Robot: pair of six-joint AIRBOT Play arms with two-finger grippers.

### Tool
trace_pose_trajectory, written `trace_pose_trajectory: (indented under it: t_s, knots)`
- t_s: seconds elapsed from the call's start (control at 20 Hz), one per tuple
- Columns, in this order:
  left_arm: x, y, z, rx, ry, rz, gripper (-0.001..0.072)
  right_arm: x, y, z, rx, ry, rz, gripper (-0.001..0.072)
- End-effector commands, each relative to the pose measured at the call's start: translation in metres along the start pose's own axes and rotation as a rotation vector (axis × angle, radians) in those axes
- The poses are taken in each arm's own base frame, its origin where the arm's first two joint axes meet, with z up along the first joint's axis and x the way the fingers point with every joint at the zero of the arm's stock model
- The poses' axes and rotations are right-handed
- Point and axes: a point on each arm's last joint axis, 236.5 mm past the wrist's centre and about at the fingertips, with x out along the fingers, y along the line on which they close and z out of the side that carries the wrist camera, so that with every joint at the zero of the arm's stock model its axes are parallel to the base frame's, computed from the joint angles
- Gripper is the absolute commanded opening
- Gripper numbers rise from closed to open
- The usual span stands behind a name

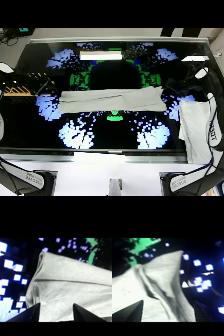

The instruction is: Fold the shirts.

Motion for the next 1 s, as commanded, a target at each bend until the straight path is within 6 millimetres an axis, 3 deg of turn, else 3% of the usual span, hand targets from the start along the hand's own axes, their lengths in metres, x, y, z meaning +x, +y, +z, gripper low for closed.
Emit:
trace_pose_trajectory:
  t_s: [0.0, 0.3, 0.55, 0.6, 0.65, 0.7, 0.75, 0.8, 0.85, 0.9, 0.95]
  knots:
    - [-0.044, -0.024, 0.010, 0.064, -0.085, -0.011, 0.0497, 0.014, -0.011, -0.030, -0.033, 0.140, 0.017, 0.0701]
    - [-0.089, -0.078, -0.003, 0.205, -0.169, -0.035, 0.0497, 0.050, 0.002, -0.045, 0.058, 0.212, 0.131, 0.0702]
    - [-0.100, -0.129, -0.027, 0.328, -0.182, -0.068, 0.0497, 0.072, 0.016, -0.057, 0.045, 0.240, 0.110, 0.0694]
    - [-0.100, -0.139, -0.033, 0.348, -0.179, -0.076, 0.0497, 0.074, 0.019, -0.058, 0.042, 0.240, 0.095, 0.0648]
    - [-0.099, -0.146, -0.038, 0.365, -0.174, -0.082, 0.0496, 0.076, 0.024, -0.061, 0.032, 0.246, 0.097, 0.0456]
    - [-0.096, -0.153, -0.042, 0.380, -0.166, -0.088, 0.0496, 0.075, 0.030, -0.065, 0.029, 0.262, 0.104, 0.0160]
    - [-0.092, -0.160, -0.047, 0.394, -0.154, -0.094, 0.0487, 0.073, 0.032, -0.066, 0.034, 0.271, 0.112, 0.0031]
    - [-0.085, -0.168, -0.054, 0.419, -0.136, -0.100, 0.0389, 0.067, 0.039, -0.067, 0.040, 0.277, 0.135, 0.0026]
    - [-0.076, -0.177, -0.064, 0.472, -0.111, -0.107, 0.0150, 0.059, 0.046, -0.063, 0.037, 0.261, 0.151, 0.0026]
    - [-0.063, -0.185, -0.076, 0.520, -0.079, -0.114, 0.0042, 0.045, 0.053, -0.055, 0.025, 0.231, 0.161, 0.0026]
    - [-0.046, -0.194, -0.088, 0.536, -0.047, -0.123, 0.0042, 0.029, 0.061, -0.048, 0.009, 0.198, 0.170, 0.0026]
